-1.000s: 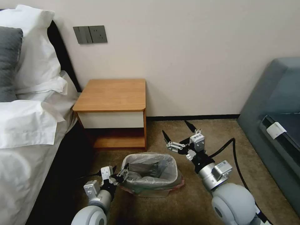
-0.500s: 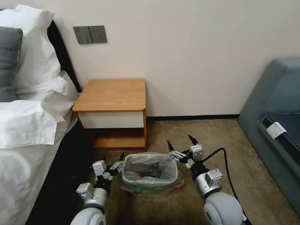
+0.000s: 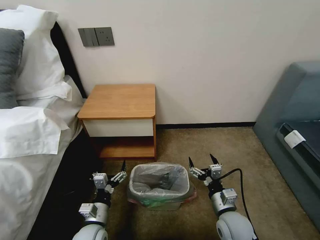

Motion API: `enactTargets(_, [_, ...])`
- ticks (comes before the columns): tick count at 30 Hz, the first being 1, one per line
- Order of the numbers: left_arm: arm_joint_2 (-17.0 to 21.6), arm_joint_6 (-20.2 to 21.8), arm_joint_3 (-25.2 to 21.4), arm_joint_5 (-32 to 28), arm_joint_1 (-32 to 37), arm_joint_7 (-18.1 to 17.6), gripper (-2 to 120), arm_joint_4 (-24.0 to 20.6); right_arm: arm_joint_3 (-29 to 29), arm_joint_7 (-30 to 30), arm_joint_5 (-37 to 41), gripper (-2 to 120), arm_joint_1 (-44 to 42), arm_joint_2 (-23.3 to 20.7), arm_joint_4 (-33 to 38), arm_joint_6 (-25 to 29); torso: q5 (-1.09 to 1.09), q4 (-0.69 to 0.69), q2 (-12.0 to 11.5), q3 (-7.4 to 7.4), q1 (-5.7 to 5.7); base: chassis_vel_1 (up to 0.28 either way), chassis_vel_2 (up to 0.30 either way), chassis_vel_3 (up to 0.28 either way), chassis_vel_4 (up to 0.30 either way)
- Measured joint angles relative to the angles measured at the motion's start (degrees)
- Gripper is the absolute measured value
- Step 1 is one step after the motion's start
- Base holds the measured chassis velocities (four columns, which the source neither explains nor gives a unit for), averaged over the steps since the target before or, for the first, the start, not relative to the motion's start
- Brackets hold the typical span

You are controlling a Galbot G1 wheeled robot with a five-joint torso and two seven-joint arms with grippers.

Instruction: Pick up the garbage bag from the table and place it over the trash can.

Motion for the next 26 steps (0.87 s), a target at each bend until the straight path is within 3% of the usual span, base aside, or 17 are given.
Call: enactTargets(26, [0.02,0.55,0.08,-0.17,0.02,-0.12,100,-0.10,-0.07,-0.08,0.03,100,0.08,-0.14,0.31,-0.18,0.00,0.00,0.00,0.00,0.00,0.000,0.000,0.000,0.000])
